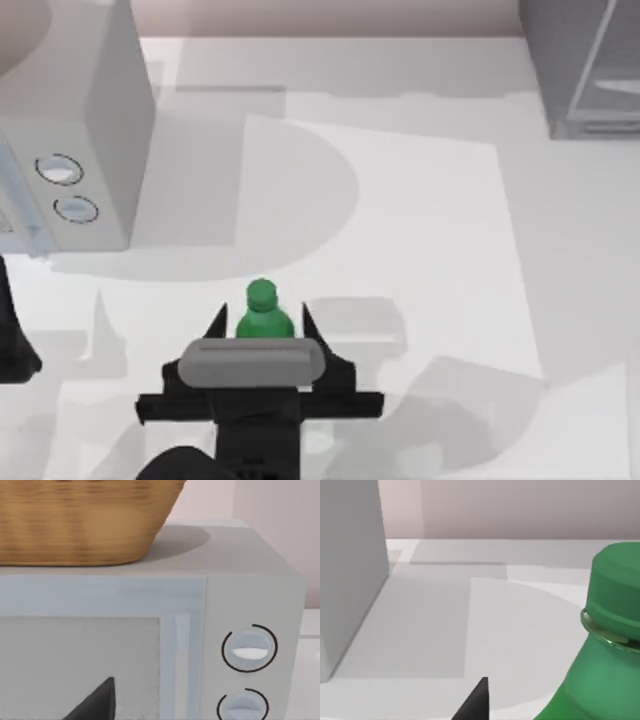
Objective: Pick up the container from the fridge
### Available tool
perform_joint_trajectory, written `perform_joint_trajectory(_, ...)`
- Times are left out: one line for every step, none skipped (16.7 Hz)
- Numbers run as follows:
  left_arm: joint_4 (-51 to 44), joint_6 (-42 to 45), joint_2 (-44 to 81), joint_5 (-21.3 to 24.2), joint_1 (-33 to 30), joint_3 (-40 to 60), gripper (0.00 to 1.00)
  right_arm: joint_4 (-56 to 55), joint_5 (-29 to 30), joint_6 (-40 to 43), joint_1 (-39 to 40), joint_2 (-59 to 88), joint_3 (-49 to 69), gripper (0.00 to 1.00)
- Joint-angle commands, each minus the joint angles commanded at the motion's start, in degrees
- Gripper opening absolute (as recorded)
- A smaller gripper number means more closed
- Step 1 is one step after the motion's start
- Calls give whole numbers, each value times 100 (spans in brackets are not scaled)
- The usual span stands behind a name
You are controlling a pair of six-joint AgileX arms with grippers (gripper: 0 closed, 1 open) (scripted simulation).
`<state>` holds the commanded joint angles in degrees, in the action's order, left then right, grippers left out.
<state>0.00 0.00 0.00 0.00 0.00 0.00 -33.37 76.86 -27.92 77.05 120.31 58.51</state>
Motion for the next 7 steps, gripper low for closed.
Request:
perform_joint_trajectory(0,0,0,0,0,0,100,0,0,0,0,0,0,98)
perform_joint_trajectory(0,0,0,0,0,0,100,0,0,0,0,0,0,100)
perform_joint_trajectory(0,0,0,0,0,0,100,0,0,0,0,0,0,100)
perform_joint_trajectory(0,0,0,0,0,0,100,0,0,0,0,0,0,100)
perform_joint_trajectory(0,0,0,0,0,0,100,0,0,0,0,0,0,100)
perform_joint_trajectory(0,0,0,0,0,0,100,0,0,0,0,0,0,100)
perform_joint_trajectory(0,0,0,0,0,0,100,0,0,0,0,0,0,100)
